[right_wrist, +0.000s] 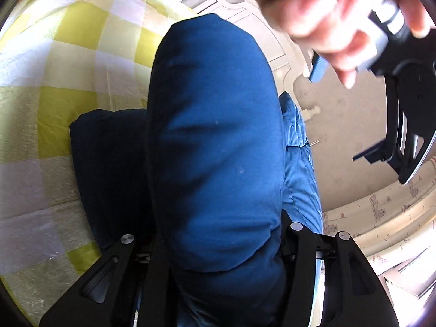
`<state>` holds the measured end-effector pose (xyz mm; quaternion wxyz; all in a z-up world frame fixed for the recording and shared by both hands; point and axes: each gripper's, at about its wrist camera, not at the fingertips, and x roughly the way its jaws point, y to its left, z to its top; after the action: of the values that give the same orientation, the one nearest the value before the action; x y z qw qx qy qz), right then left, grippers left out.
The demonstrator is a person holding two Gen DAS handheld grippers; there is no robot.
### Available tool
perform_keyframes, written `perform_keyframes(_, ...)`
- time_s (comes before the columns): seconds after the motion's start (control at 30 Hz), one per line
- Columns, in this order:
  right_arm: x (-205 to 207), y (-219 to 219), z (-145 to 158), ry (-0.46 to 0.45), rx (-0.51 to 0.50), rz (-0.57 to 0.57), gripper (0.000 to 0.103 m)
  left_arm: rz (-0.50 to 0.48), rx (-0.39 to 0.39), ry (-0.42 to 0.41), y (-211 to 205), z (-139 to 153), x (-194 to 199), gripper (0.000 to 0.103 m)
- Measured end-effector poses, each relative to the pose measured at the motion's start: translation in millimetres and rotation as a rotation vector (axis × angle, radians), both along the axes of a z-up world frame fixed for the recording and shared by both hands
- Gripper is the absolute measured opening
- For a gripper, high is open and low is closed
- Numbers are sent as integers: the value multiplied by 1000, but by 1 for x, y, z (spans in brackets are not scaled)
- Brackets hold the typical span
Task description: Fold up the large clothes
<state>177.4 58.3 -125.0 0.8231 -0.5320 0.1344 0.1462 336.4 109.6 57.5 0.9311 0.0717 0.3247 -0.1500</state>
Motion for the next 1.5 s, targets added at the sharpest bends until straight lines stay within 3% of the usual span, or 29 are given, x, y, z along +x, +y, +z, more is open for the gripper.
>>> perform_keyframes(0.07, -8, 3, -1, -6, 0, 1, 53, -19, 100, 20, -22, -14, 27, 100)
perform_keyframes(0.13, -9, 12, -4, -13, 2, 3, 53, 21, 187, 102, -26, -46, 60, 101)
perform_keyframes(0.17, -9, 11, -5, -19, 0, 3, 54, 10, 177, 141, -23, -63, 72, 101)
perform_keyframes(0.23, -9, 10, -5, -28, -2, 0, 54, -38, 61, 184, -6, -89, 85, 101)
perform_keyframes(0.3, -10, 10, -6, -36, -30, 0, 54, -22, -53, 256, 12, -104, 95, 101)
perform_keyframes(0.4, -21, 2, 3, -12, -31, 28, 56, -22, -53, 262, 14, -112, 96, 101)
perform_keyframes(0.43, -26, -6, 10, 14, 8, 45, 58, -23, -44, 260, 13, -113, 96, 101)
perform_keyframes(0.5, -40, -26, 28, 64, 122, 73, 73, -25, -39, 259, 12, -115, 97, 101)
perform_keyframes(0.53, -47, -38, 36, 118, 185, 101, 93, -26, -42, 257, 12, -115, 97, 101)
perform_keyframes(0.63, -53, -78, 64, 340, 447, 161, 90, -24, -66, 248, 15, -118, 96, 101)
perform_keyframes(0.7, -42, -98, 84, 457, 624, 171, 80, -10, -68, 225, 15, -119, 93, 101)
perform_keyframes(0.77, -24, -107, 99, 475, 725, 141, 72, 8, -54, 192, 13, -118, 88, 101)
perform_keyframes(0.83, -9, -96, 113, 474, 764, 129, 69, 22, -45, 168, 12, -117, 84, 101)
perform_keyframes(0.93, 3, -49, 119, 481, 695, 142, 68, 28, -43, 167, 12, -116, 84, 101)
perform_keyframes(1.0, 14, -20, 90, 531, 545, 109, 68, 23, -45, 177, 13, -115, 85, 101)
perform_keyframes(1.03, 10, -7, 67, 498, 456, 82, 73, 18, -44, 181, 13, -115, 86, 101)
perform_keyframes(1.13, -8, 17, 18, 246, 232, 61, 87, 5, -43, 195, 14, -113, 87, 101)
perform_keyframes(1.17, -12, 20, 14, 201, 223, 53, 87, 13, -18, 196, 12, -111, 86, 101)
perform_keyframes(1.2, -11, 19, 15, 216, 244, 41, 87, 30, 38, 177, 8, -105, 82, 101)
perform_keyframes(1.27, -6, 15, 19, 242, 252, 51, 87, 103, 185, 87, -4, -86, 66, 101)
perform_keyframes(1.3, -5, 13, 19, 247, 257, 55, 87, 134, 224, 33, -7, -75, 55, 101)
perform_keyframes(1.37, -4, 12, 20, 241, 263, 60, 87, 123, 160, -43, -7, -51, 26, 101)
perform_keyframes(1.43, -4, 11, 20, 241, 270, 68, 88, 74, 44, -33, -6, -41, 7, 101)
perform_keyframes(1.5, -3, 9, 21, 243, 275, 89, 88, 38, 67, 23, -14, -56, 5, 101)
